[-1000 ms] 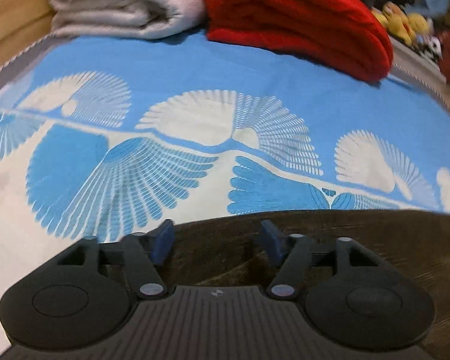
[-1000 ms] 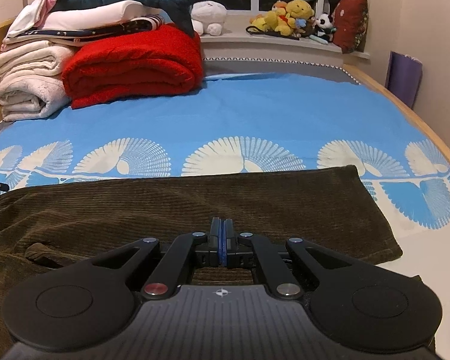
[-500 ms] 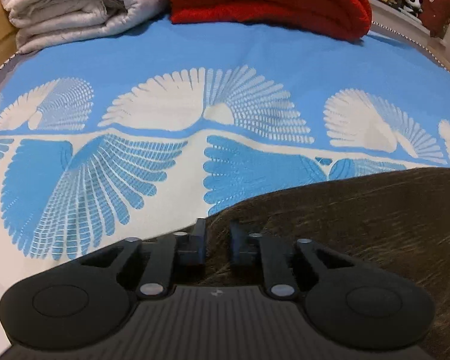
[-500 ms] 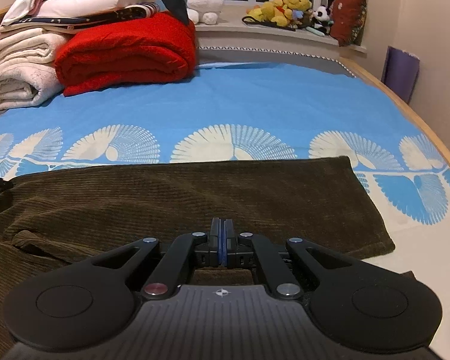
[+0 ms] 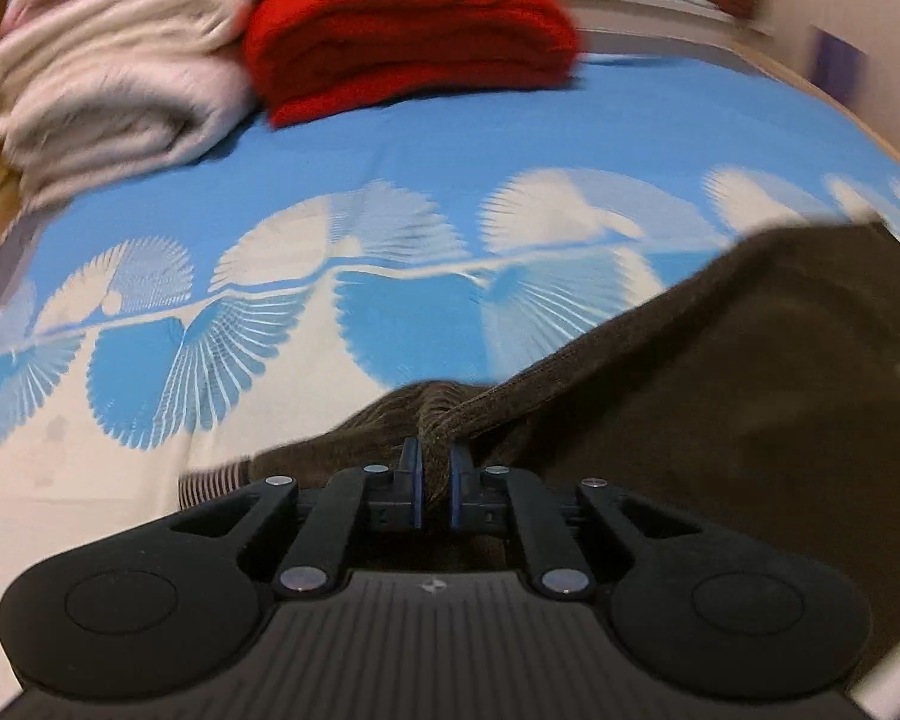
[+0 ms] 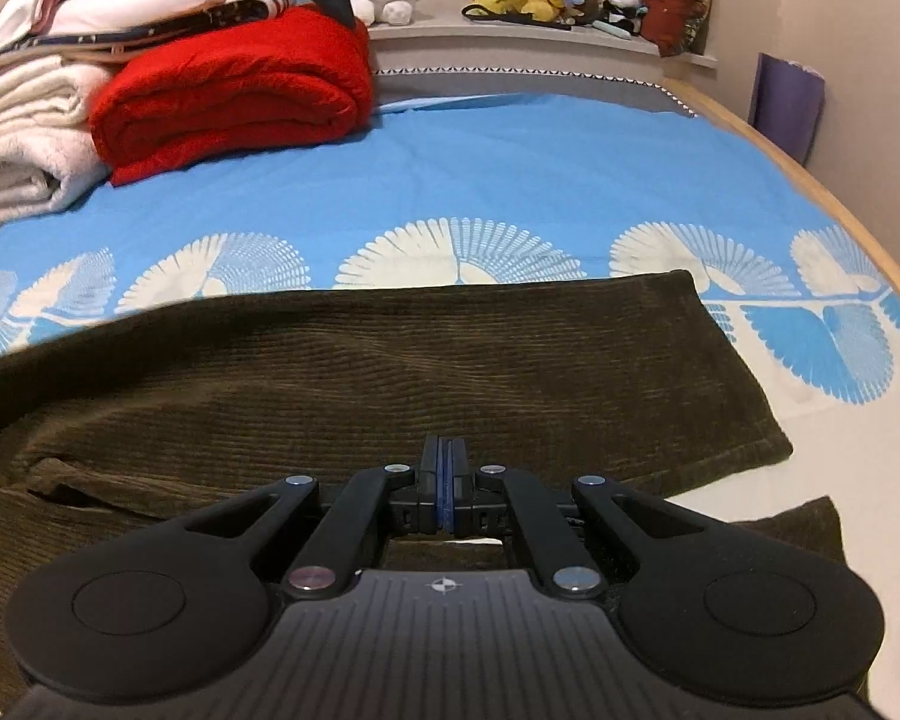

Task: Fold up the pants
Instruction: 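Grasp the grey waistband with left tool and lift it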

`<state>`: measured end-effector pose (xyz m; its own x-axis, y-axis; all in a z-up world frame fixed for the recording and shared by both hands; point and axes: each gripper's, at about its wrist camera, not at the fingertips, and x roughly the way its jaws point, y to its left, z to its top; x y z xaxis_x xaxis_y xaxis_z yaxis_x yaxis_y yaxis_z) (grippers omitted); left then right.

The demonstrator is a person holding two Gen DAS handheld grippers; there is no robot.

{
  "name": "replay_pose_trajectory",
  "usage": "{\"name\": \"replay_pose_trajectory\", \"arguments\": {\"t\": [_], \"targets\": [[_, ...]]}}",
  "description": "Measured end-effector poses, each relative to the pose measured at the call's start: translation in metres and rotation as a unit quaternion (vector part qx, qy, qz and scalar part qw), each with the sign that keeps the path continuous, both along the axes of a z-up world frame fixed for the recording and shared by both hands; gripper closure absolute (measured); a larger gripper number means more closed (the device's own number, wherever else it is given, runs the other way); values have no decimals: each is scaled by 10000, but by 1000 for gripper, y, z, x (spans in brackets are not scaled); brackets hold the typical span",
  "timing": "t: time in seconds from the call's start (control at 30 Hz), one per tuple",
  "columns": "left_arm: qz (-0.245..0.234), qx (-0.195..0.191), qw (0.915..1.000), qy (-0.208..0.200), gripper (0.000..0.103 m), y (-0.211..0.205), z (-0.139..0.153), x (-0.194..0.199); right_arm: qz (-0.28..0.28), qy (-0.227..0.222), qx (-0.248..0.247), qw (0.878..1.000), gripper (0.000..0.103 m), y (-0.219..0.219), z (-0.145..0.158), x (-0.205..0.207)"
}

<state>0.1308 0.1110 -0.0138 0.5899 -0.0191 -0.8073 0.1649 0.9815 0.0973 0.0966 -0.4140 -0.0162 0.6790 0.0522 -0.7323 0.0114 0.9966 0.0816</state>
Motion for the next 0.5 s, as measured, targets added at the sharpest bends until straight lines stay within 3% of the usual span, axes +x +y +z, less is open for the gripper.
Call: {"name": "replay_pose_trajectory", "arguments": {"t": [0.13,0.23,0.3,0.33,0.37,0.43,0.5], "targets": [[-835,-285,9957,268,95,-14,10,-83,-79,6,176,9998,103,0,4,-15],[-833,-908,9884,892,92,-3,-15,-111,-75,48,247,9997,103,0,4,-26],[-209,-1256,9826,1355,92,20,-34,-110,-104,65,233,9997,103,-3,5,-32],[226,-1380,9814,1316,88,35,-34,-108,-146,81,249,9996,103,-5,4,-34],[707,-1655,9763,1205,74,54,-31,-107,-199,108,288,9993,103,-8,3,-34],[1492,-2354,9533,1167,63,88,-34,-107,-349,201,442,9982,103,-15,0,-34],[2071,-2646,9330,1288,63,107,-44,-107,-489,289,649,9963,103,-22,-4,-33]]}}
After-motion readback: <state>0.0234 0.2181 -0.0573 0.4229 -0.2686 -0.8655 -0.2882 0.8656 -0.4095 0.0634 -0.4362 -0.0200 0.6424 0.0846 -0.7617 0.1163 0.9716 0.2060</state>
